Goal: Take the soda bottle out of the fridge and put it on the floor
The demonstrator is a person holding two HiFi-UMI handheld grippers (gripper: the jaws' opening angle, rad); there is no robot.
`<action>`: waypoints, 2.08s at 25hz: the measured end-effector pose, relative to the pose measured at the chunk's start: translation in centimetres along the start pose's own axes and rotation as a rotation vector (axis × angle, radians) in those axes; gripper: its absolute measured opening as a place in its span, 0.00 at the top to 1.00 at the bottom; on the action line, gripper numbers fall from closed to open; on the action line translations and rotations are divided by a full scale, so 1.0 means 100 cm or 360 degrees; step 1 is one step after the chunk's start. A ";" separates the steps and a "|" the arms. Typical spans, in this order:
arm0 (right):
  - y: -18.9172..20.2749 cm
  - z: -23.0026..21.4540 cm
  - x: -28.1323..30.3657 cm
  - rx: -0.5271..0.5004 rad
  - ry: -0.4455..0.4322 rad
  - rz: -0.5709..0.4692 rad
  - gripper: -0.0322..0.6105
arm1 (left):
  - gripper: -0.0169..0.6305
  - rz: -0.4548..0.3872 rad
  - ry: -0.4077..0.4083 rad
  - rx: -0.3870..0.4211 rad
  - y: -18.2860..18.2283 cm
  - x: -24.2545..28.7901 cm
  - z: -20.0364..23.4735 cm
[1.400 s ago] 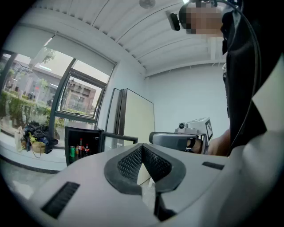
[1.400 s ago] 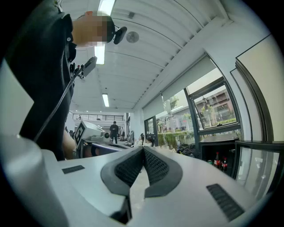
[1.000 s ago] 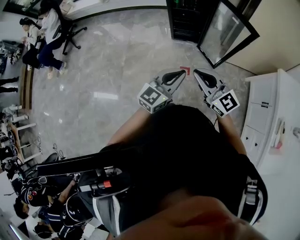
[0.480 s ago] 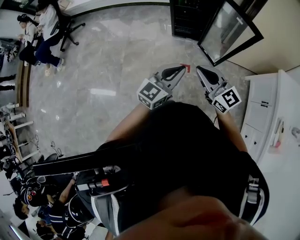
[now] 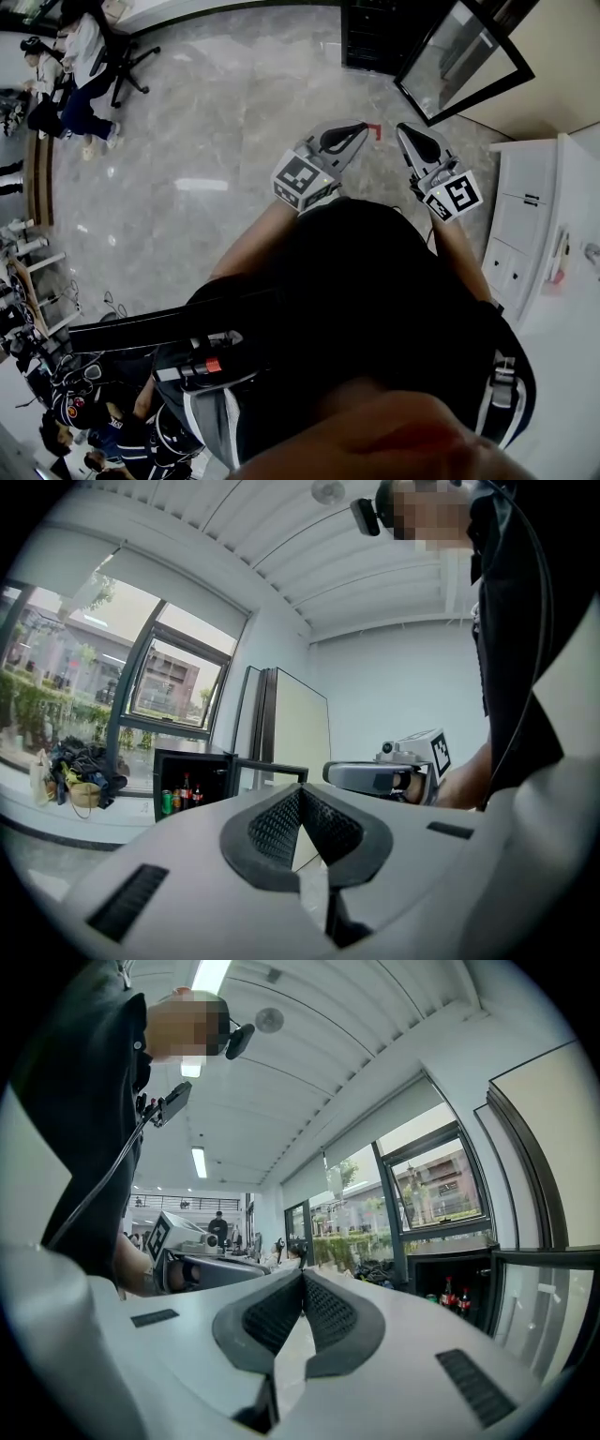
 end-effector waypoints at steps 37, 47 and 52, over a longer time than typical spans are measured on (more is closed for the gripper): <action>0.033 -0.164 0.024 0.0011 -0.0213 -0.0013 0.93 | 0.98 -0.0008 -0.0150 0.0010 -0.046 0.167 0.060; 0.051 -0.217 0.033 0.0037 -0.0290 -0.0002 0.93 | 0.98 0.0028 -0.0253 0.0019 -0.048 0.214 0.079; 0.070 -0.234 0.061 0.0080 -0.0255 0.0008 0.93 | 0.98 0.0034 -0.0192 0.0025 -0.047 0.223 0.116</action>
Point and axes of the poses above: the fingertips, and each gripper's own axes: x forward along the fingers, z to its left, y out of its underside, the point moved 2 cm from there along -x, backward along the fingers, and after that the axes turned 12 degrees about -x, right-handed, at the moved point
